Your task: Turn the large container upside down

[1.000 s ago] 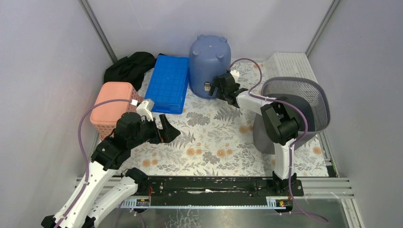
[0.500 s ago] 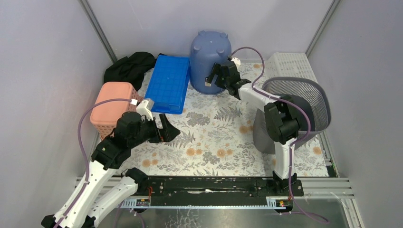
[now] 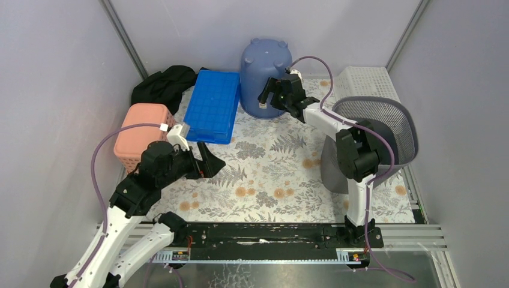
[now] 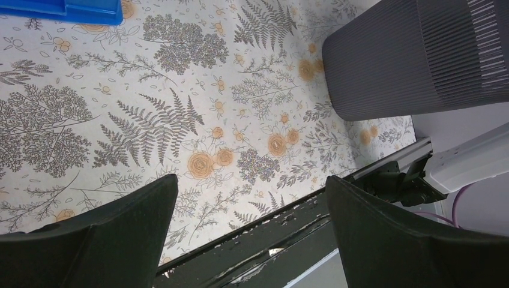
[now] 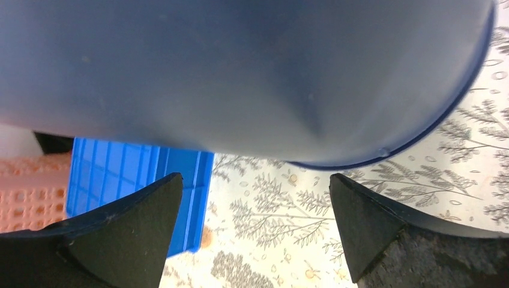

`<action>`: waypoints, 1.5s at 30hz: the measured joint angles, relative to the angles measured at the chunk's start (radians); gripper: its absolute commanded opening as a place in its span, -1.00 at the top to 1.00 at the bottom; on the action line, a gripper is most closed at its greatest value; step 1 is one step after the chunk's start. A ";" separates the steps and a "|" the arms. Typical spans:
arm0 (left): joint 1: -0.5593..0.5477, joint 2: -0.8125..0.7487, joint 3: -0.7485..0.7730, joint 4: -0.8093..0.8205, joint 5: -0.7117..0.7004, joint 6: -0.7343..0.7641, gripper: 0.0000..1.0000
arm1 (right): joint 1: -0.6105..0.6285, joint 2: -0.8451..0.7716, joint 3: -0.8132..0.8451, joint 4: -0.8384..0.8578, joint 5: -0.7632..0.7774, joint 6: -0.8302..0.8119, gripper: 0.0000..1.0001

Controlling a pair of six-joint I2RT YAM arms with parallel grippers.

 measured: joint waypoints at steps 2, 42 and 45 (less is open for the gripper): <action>0.000 -0.005 0.000 -0.005 0.000 -0.003 -1.00 | -0.005 -0.004 0.000 -0.010 -0.048 -0.006 -0.99; 0.000 -0.072 0.126 -0.178 0.117 -0.080 -1.00 | -0.047 -0.640 0.444 -1.104 -0.330 -0.116 -0.99; 0.000 -0.059 0.127 -0.178 0.121 -0.069 -1.00 | -0.047 -0.595 0.558 -1.230 -0.195 -0.142 -0.99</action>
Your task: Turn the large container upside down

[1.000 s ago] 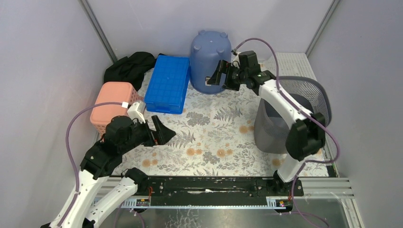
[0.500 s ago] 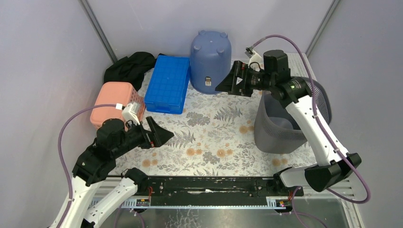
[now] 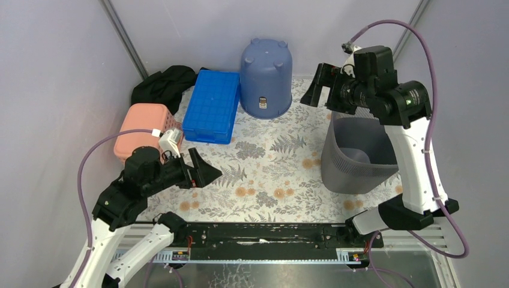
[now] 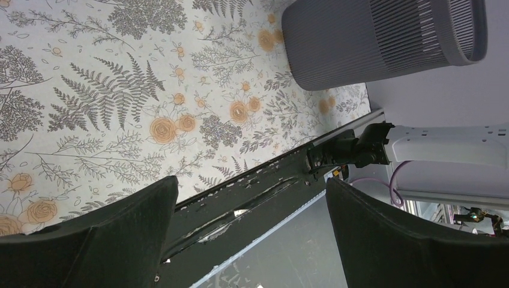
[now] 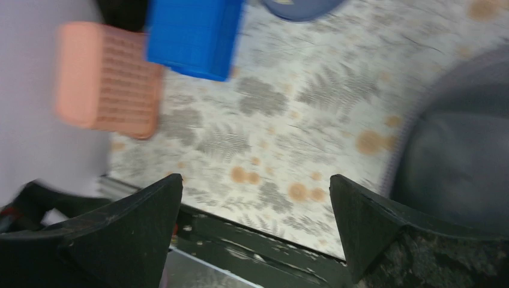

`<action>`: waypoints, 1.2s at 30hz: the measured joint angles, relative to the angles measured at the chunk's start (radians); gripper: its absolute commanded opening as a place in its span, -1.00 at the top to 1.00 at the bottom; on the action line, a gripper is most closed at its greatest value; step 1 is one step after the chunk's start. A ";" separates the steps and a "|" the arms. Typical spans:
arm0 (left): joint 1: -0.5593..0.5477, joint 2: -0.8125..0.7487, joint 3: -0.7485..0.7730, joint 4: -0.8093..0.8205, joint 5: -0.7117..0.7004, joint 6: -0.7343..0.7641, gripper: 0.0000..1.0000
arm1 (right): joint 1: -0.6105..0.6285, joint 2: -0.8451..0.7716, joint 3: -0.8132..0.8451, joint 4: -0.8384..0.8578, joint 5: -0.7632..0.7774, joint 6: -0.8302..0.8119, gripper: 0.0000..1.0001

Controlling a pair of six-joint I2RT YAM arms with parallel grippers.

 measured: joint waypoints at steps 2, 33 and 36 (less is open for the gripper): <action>0.000 0.012 0.000 0.000 0.003 0.005 -1.00 | 0.000 0.027 0.027 -0.081 0.094 -0.014 -0.98; 0.000 0.097 -0.116 0.046 0.109 0.075 -1.00 | 0.000 0.137 -0.259 -0.279 0.365 -0.046 0.00; 0.000 0.097 -0.118 0.046 0.112 0.079 -1.00 | 0.002 0.137 -0.266 -0.279 0.359 -0.048 0.10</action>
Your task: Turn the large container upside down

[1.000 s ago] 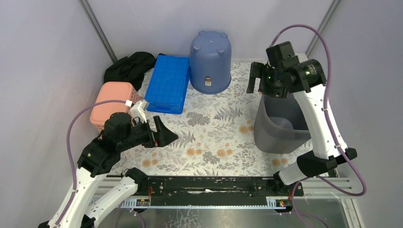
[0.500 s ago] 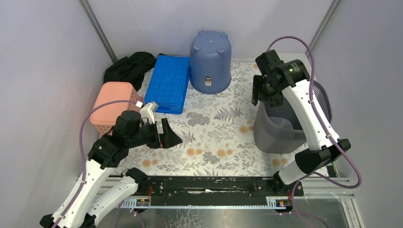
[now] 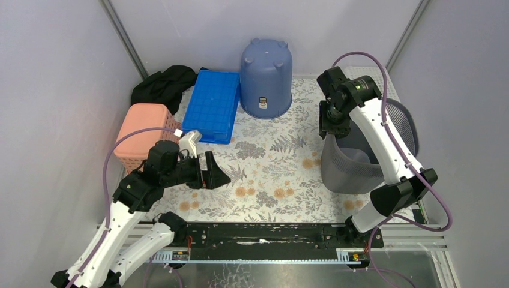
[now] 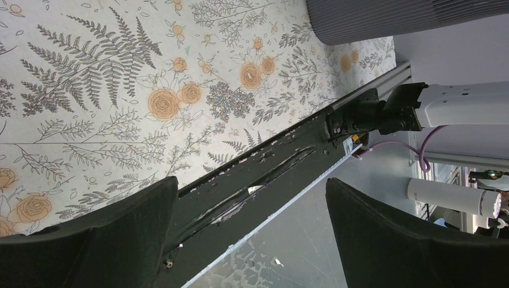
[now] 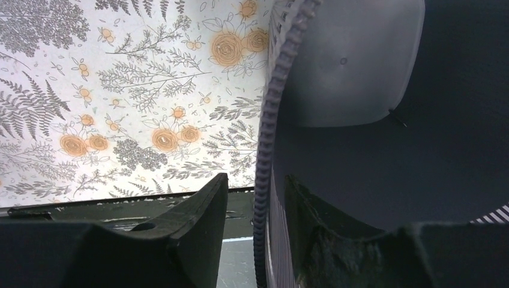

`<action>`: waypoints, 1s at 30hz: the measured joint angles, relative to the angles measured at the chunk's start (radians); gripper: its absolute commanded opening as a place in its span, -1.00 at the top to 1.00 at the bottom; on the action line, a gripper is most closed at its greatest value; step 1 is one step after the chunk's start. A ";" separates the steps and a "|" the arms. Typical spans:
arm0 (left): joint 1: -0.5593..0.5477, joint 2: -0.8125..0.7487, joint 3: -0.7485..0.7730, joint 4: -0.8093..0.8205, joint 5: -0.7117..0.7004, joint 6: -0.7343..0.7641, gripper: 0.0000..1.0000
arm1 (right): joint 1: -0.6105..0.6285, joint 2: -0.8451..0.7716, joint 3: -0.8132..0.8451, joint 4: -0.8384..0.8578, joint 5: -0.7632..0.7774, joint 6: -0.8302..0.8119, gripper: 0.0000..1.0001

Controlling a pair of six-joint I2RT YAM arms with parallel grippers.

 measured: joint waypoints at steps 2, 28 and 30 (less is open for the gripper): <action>0.000 0.000 -0.002 0.000 0.001 0.000 -1.00 | 0.003 0.000 -0.007 0.000 -0.001 -0.001 0.13; 0.000 -0.019 -0.018 0.000 0.004 0.000 -1.00 | 0.011 0.000 -0.058 -0.008 0.029 -0.021 1.00; 0.000 -0.019 -0.018 0.000 0.004 -0.001 -1.00 | 0.011 0.000 -0.054 -0.013 0.029 -0.024 1.00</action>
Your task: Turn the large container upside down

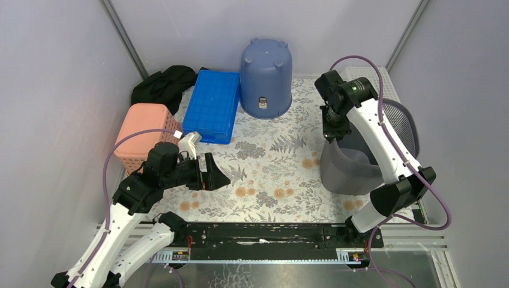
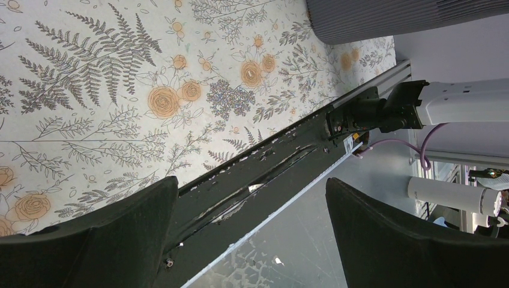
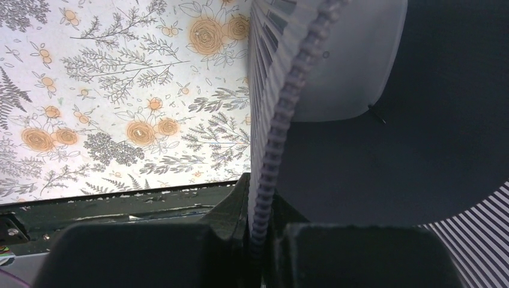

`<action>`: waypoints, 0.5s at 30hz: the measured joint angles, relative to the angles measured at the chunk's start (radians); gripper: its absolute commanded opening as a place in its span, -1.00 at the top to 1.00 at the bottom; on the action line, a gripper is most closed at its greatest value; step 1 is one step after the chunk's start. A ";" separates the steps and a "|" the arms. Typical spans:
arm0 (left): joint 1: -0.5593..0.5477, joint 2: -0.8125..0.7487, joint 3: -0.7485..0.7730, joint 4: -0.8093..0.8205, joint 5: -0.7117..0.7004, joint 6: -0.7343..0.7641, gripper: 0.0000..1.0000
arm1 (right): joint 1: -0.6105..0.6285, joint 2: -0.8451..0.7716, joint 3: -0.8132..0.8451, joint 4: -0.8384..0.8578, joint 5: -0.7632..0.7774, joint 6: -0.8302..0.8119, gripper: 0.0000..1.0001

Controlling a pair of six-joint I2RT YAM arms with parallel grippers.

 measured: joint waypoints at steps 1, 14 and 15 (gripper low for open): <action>0.000 0.000 0.000 0.000 0.000 0.000 -1.00 | 0.000 0.000 0.007 -0.006 0.000 -0.003 1.00; 0.000 -0.003 0.000 0.000 0.000 -0.007 -1.00 | 0.000 -0.015 0.155 -0.019 -0.097 -0.018 1.00; 0.000 -0.003 0.000 0.000 0.000 -0.008 -1.00 | 0.000 -0.016 0.172 -0.019 -0.113 -0.019 1.00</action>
